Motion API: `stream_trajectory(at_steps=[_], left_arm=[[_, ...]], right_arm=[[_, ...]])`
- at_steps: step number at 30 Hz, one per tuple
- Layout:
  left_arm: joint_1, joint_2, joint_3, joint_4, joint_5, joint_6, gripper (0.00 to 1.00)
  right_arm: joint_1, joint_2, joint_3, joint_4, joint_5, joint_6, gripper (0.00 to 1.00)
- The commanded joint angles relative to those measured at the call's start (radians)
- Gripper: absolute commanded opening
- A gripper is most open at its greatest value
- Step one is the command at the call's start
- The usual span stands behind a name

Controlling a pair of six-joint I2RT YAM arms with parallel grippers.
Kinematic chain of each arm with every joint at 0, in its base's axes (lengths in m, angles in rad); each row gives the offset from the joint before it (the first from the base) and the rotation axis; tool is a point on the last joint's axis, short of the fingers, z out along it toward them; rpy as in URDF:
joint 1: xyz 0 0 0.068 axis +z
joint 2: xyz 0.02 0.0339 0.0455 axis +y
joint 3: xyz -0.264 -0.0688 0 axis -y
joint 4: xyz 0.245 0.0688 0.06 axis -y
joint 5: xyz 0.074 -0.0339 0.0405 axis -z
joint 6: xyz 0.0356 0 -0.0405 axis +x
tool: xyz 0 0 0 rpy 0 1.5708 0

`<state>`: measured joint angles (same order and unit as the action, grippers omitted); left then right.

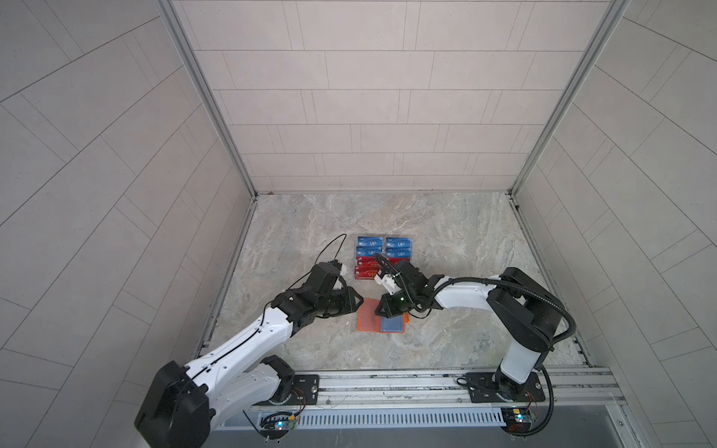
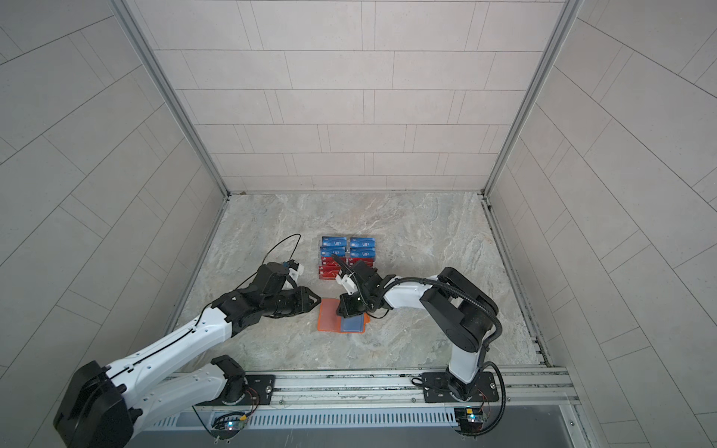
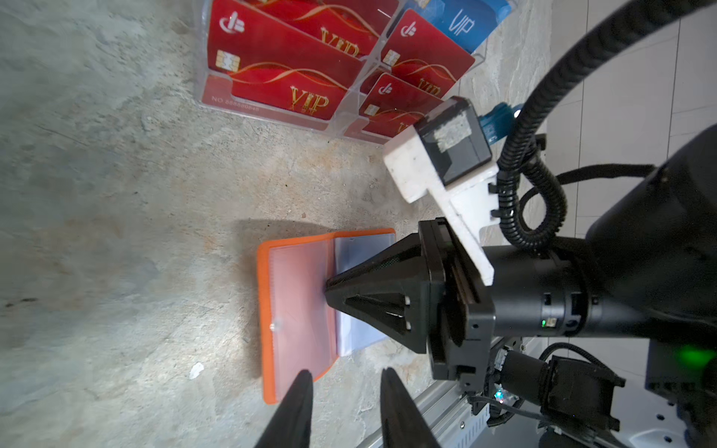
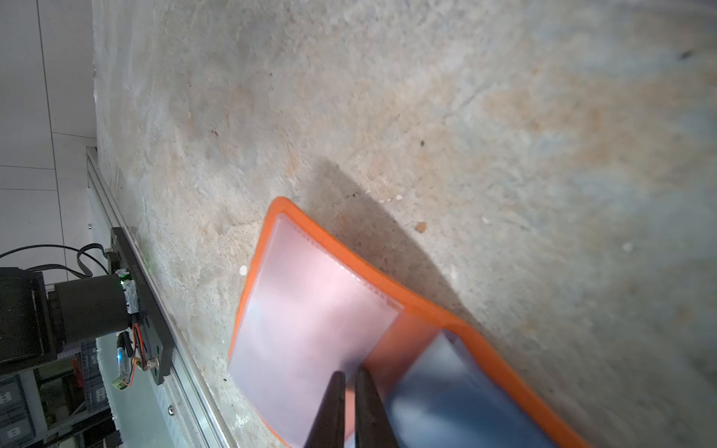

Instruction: Put the credit cards into the card holder

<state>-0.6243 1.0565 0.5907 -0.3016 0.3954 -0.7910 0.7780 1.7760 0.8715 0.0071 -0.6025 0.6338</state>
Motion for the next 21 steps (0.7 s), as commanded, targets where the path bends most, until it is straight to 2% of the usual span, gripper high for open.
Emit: stream_trajectory(at_steps=[1,11,16,21], left_arm=[[-0.033,0.08,0.015,0.089,0.0,-0.019,0.3],[-0.084,0.273,-0.015,0.218,-0.031,-0.033,0.27],[-0.088,0.288,-0.026,0.169,-0.07,-0.002,0.28],[-0.11,0.278,-0.028,0.117,-0.103,0.017,0.36]], right_arm=[[0.005,0.006,0.019,-0.021,0.001,0.003,0.11],[0.004,-0.036,0.045,-0.078,0.029,-0.008,0.11],[-0.011,-0.075,0.057,-0.11,0.054,-0.017,0.11],[-0.048,-0.117,0.09,-0.177,0.085,-0.05,0.12]])
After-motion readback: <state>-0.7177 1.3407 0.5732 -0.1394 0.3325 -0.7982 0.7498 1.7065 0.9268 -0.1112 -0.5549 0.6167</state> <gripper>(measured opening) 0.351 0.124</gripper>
